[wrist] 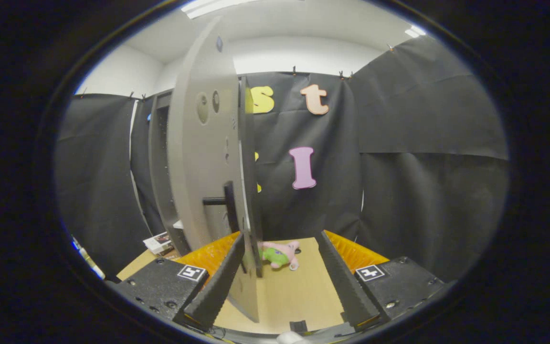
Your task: Open the shoe cabinet door, grab the shoes and put them into the shoe cabinet, then close the shoe cabinet door.
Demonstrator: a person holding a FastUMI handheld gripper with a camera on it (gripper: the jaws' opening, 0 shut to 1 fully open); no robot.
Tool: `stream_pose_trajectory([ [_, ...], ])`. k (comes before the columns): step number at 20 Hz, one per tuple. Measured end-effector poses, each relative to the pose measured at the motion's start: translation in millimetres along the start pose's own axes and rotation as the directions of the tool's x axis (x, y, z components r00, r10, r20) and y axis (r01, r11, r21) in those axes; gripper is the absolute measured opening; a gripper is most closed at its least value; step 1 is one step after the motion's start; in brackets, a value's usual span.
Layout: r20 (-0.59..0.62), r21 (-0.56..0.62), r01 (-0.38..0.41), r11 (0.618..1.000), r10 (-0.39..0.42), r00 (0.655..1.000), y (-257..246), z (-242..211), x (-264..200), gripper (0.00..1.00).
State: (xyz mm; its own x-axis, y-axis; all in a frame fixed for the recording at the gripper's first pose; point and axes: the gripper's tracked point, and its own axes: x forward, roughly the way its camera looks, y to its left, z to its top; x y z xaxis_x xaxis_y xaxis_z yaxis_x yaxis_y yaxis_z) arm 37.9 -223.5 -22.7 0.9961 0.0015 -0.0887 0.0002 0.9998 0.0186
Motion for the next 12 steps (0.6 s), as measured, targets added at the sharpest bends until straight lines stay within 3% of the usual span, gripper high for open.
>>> stream_pose_trajectory([
  [5,-0.023,-0.006,-0.169,0.986,0.169,0.985,15,0,19,0.99],
  [9,-0.038,-0.066,-0.213,0.975,0.211,0.977,26,1,24,0.98],
  [12,-0.042,-0.068,-0.203,0.977,0.201,0.979,33,2,19,0.94],
])
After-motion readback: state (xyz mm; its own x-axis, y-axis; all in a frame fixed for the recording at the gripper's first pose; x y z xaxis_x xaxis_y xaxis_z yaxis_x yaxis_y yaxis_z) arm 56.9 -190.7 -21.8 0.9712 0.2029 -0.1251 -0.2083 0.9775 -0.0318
